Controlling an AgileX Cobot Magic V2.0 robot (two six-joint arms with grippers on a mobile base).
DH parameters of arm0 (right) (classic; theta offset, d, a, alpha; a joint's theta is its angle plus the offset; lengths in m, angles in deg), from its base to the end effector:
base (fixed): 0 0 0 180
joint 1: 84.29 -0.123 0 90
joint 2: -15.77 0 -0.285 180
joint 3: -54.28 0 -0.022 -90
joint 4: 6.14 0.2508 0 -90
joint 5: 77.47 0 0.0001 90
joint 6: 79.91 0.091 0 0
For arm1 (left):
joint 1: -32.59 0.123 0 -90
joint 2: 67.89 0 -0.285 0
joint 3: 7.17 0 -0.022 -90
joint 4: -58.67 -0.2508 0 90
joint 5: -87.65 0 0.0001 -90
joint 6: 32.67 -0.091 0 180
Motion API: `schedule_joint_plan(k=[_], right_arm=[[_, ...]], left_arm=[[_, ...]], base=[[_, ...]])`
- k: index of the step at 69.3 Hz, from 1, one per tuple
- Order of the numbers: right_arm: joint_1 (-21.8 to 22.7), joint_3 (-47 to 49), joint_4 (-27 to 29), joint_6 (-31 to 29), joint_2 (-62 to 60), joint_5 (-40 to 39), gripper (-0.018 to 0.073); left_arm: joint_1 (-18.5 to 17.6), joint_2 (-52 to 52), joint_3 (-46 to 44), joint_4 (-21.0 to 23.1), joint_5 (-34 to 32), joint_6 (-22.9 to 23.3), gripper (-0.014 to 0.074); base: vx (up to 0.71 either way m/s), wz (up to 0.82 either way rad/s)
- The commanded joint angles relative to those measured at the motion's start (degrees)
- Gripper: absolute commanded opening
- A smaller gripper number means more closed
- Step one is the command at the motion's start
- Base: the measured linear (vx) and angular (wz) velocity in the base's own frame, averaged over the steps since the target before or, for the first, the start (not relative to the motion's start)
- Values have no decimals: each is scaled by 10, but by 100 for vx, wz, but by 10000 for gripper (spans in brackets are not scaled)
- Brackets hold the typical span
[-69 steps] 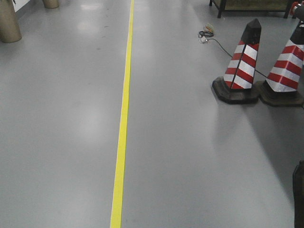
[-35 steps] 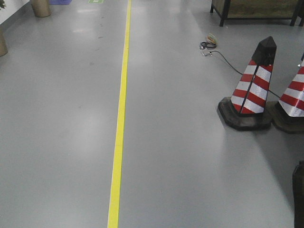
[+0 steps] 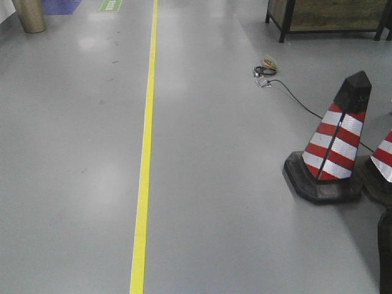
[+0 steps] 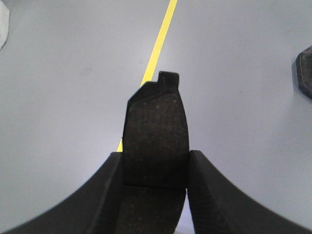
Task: Move and align brake pads A on conveyor
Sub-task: 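Drive along the yellow floor line past the striped cones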
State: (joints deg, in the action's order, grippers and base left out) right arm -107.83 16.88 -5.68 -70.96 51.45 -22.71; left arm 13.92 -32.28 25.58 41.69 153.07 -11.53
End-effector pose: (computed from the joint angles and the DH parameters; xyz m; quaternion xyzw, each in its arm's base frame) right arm 0.0675 0.0300 0.3274 -0.1134 0.8910 0.1268 0.4210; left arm 0.0623 0.0045 0.3422 -0.0158 0.9095 0.0066 0.4153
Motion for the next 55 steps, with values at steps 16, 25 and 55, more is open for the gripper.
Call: schedule_joint_plan(k=[16,25,55], right_arm=[[1,16,-5,0,4,-47,-12],[1,16,-5,0,4,-47,-12],[1,16,-5,0,4,-47,-12]], left_arm=[[-1,3,-15,-13,-42,3,-6],[-1,3,-15,-13,-42,3,-6],[-1,3,-15,-13,-41,3,-6]], base=[[53,2],[48,2],[42,-21]])
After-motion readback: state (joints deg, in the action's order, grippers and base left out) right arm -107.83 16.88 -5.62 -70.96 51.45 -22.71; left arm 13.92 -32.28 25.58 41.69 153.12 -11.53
